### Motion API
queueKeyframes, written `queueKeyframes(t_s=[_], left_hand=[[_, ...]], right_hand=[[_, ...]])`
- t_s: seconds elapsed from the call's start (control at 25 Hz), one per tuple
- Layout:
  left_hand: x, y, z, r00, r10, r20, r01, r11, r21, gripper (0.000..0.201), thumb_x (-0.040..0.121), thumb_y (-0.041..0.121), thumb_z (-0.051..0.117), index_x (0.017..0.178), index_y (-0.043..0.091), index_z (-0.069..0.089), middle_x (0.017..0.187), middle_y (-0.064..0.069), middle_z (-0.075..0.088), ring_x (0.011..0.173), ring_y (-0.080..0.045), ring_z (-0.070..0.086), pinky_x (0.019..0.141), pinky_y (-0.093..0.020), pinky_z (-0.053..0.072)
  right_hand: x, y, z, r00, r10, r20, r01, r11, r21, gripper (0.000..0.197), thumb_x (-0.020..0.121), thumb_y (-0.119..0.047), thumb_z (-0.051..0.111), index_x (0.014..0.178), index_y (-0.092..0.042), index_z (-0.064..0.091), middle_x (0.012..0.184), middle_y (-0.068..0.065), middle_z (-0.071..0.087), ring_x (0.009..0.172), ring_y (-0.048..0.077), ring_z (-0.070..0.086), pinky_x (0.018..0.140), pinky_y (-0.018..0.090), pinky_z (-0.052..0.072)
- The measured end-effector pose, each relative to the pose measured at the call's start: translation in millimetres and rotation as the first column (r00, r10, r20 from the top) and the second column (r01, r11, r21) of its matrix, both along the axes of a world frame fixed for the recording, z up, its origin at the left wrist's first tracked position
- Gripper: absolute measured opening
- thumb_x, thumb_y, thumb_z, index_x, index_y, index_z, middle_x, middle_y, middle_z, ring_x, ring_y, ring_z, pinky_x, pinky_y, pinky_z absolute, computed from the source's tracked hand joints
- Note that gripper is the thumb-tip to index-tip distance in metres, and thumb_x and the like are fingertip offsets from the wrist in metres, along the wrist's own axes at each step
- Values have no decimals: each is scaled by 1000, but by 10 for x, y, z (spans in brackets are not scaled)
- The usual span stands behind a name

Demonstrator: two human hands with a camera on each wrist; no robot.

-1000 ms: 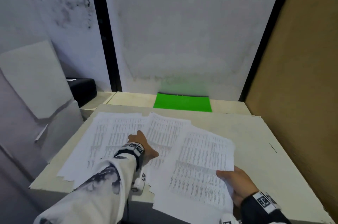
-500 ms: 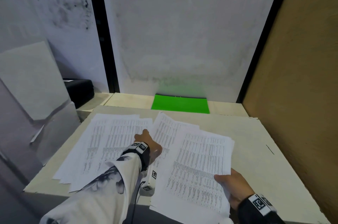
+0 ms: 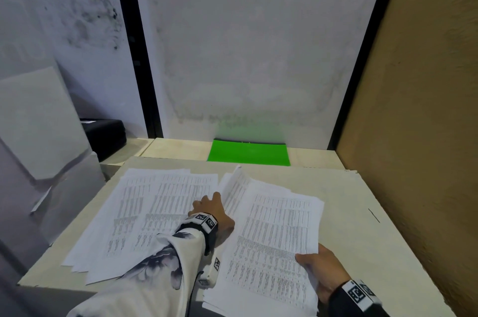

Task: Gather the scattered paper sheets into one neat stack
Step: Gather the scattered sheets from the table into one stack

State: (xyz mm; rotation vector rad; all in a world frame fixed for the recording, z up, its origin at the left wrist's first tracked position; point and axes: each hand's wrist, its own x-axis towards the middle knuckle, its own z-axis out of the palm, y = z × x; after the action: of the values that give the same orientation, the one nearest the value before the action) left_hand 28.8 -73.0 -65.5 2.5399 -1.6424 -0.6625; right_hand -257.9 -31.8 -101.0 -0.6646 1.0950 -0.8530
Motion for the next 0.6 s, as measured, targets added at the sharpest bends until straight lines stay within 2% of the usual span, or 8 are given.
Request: queueKeyframes(t_s=[0.08, 0.12, 0.24, 0.32, 0.4, 0.48, 0.56, 0.6], left_hand=[[14, -41, -21, 999, -43, 26, 43, 999, -11, 70, 69, 38, 73, 127, 21, 36, 128, -11, 51, 123, -36, 46, 96, -53, 50], [5, -52, -21, 998, -57, 40, 58, 998, -20, 69, 70, 35, 74, 126, 20, 36, 126, -11, 52, 120, -36, 48, 94, -52, 51], [-28, -142, -6, 999, -44, -15, 44, 999, -26, 62, 75, 26, 73, 125, 18, 37, 123, -15, 49, 112, -39, 57, 90, -49, 54], [14, -191, 30, 991, -53, -121, 46, 997, -60, 54, 77, 16, 71, 122, 16, 41, 115, -14, 54, 100, -38, 63, 86, -46, 56], [106, -188, 144, 976, -113, -184, 82, 982, -167, 45, 75, 7, 69, 113, 18, 48, 102, -11, 63, 94, -35, 66, 79, -40, 56], [236, -127, 411, 970, -132, -204, 57, 940, -335, 35, 73, 3, 69, 99, 19, 53, 94, -11, 69, 91, -33, 69, 71, -34, 53], [374, -35, 873, 967, -147, -206, 23, 864, -504, 31, 74, 4, 73, 97, 18, 58, 95, -12, 71, 85, -30, 67, 71, -33, 52], [452, 10, 1158, 964, -172, -201, 25, 817, -576, 32, 74, 5, 75, 98, 19, 59, 96, -11, 70, 84, -28, 65, 72, -32, 50]], right_hand=[[22, 7, 29, 1000, 10, 2, -10, 1000, -8, 54, 85, 29, 43, 131, 3, 57, 119, 20, 69, 104, 35, 66, 71, 38, 61], [30, 1, 17, 1000, 9, 2, -9, 1000, -3, 54, 86, 28, 43, 131, 3, 56, 120, 20, 69, 106, 36, 66, 71, 37, 61], [21, -9, 17, 1000, 11, 4, -11, 1000, 9, 56, 86, 28, 44, 136, 4, 55, 130, 23, 66, 116, 41, 63, 89, 46, 55], [12, 5, 52, 1000, 15, -7, -15, 1000, 7, 51, 86, 27, 45, 128, 2, 59, 119, 19, 70, 108, 36, 66, 80, 42, 59], [5, 19, 83, 1000, 12, -18, -12, 1000, -4, 48, 85, 27, 46, 122, 1, 61, 112, 17, 72, 102, 34, 68, 70, 37, 58], [12, 18, 73, 1000, 0, -30, 0, 1000, -6, 48, 83, 27, 47, 121, 2, 64, 114, 20, 73, 105, 37, 68, 76, 42, 58], [18, 32, 69, 999, -3, -54, 3, 1000, 1, 47, 84, 25, 48, 120, 1, 66, 113, 18, 76, 108, 38, 68, 84, 46, 57], [15, 40, 98, 998, 4, -68, -4, 1000, 3, 46, 85, 24, 49, 118, -1, 68, 109, 16, 79, 107, 37, 69, 82, 46, 58]])
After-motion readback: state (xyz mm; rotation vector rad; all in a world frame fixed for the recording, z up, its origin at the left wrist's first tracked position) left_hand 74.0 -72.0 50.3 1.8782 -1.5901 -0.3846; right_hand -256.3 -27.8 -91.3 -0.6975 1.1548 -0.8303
